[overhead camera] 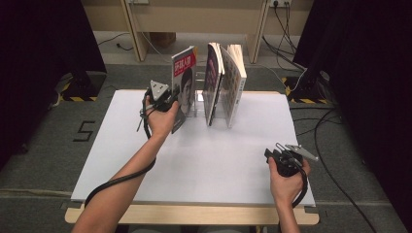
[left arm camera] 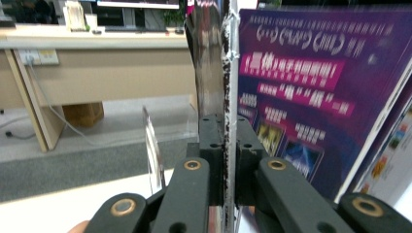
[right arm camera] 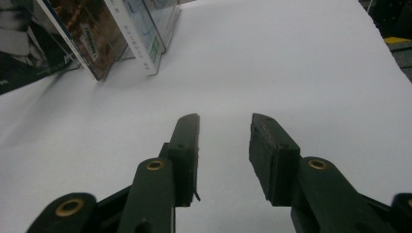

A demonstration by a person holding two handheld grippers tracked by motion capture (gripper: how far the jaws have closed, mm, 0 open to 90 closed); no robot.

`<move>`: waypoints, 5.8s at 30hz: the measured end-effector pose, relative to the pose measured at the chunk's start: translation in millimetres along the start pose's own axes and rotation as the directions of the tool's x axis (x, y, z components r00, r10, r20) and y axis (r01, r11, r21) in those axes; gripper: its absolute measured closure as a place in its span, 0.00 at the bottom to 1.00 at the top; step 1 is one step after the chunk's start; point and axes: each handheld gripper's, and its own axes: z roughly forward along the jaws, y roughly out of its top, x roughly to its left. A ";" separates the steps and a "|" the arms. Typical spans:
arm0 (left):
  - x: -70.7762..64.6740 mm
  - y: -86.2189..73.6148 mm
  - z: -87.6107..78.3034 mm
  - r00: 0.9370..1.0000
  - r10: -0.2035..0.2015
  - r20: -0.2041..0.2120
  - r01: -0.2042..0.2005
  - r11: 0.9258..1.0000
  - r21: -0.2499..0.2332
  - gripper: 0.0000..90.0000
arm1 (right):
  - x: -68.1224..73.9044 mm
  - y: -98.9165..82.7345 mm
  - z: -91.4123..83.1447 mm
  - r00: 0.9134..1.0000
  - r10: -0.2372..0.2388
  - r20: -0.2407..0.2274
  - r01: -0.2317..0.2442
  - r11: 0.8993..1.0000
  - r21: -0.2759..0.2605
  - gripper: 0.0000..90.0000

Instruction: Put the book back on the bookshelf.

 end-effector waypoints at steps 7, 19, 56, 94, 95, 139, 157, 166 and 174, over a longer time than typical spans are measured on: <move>1.4 -22.8 -1.7 1.000 -0.029 0.006 0.029 0.999 0.039 0.94 | -2.3 0.0 -0.1 1.000 0.003 0.002 -0.003 1.000 0.000 0.71; -0.4 -7.1 2.1 0.999 -0.043 0.020 0.041 0.996 0.079 0.85 | -3.0 0.3 -1.3 1.000 0.011 -0.001 -0.011 1.000 0.003 0.71; 13.5 38.3 31.4 0.982 -0.190 -0.020 0.189 0.947 0.259 0.95 | -7.0 -0.7 1.0 0.999 0.033 -0.008 -0.033 0.999 0.019 0.70; -10.5 21.2 36.5 1.000 0.009 0.022 -0.007 0.999 -0.051 0.96 | -6.1 -3.2 3.0 1.000 0.017 -0.009 -0.017 0.999 0.031 0.70; -10.2 21.0 36.3 1.000 0.006 0.028 -0.005 0.999 -0.047 0.96 | -5.9 -3.1 2.6 1.000 0.020 -0.008 -0.020 0.999 0.032 0.70; 10.2 46.6 34.4 0.997 -0.074 0.002 0.074 0.997 -0.030 0.96 | -6.1 -4.8 4.9 1.000 0.013 -0.012 -0.012 0.999 0.045 0.69; 24.3 43.1 34.8 0.997 -0.064 -0.036 0.064 0.998 0.000 0.86 | -4.1 -5.5 6.0 1.000 0.009 -0.015 -0.008 0.999 0.049 0.69; 29.5 38.5 30.5 0.994 -0.110 -0.024 0.111 0.994 0.000 0.78 | -3.4 -5.9 6.3 1.000 0.012 -0.014 -0.011 0.999 0.050 0.69; 34.8 30.2 25.9 0.991 -0.131 -0.015 0.131 0.991 0.018 0.76 | -2.5 -6.2 6.4 1.000 0.003 -0.014 -0.002 0.999 0.054 0.69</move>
